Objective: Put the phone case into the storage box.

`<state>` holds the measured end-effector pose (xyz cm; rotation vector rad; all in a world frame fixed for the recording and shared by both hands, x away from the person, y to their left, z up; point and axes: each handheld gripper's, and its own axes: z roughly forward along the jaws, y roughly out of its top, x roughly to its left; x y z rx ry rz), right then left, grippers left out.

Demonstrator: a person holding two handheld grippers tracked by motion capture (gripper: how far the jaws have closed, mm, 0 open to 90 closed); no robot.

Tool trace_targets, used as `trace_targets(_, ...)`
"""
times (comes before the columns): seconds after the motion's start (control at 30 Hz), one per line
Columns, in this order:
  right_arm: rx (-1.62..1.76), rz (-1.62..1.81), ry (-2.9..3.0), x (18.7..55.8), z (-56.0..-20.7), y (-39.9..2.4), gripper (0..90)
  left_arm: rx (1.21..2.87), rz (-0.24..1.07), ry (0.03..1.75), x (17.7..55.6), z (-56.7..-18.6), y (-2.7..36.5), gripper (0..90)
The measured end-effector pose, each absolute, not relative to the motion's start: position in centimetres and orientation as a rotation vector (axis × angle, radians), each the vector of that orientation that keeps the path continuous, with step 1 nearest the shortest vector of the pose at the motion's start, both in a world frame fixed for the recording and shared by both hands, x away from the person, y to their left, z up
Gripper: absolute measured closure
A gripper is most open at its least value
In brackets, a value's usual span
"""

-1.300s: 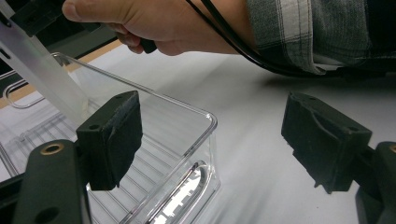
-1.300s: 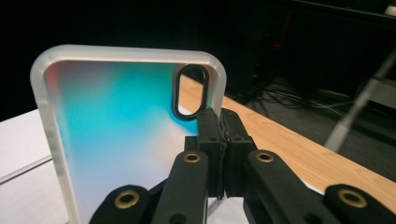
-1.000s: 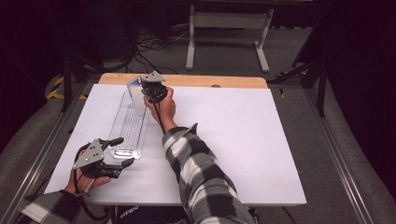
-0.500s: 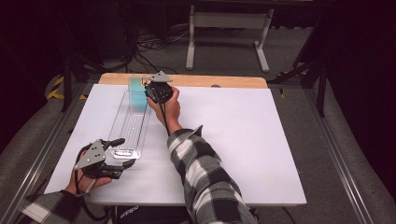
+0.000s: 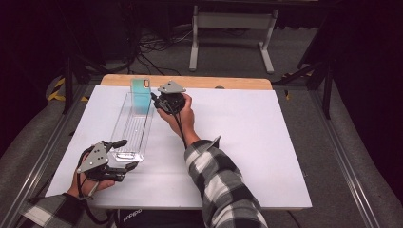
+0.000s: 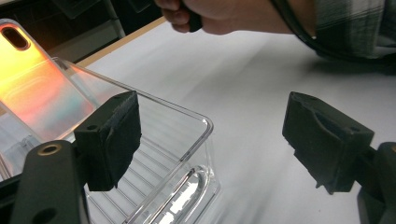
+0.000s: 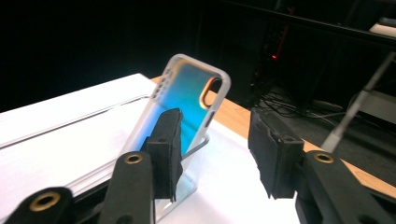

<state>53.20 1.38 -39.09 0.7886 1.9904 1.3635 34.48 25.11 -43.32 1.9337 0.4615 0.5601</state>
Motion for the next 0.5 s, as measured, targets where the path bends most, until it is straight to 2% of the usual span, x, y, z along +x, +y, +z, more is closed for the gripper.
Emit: trace_targets(0.5,0.695,1.346,2.011,50.5,-38.3,-1.2,48.4,1.928,0.578,0.472,34.6,-43.2,25.1,17.9)
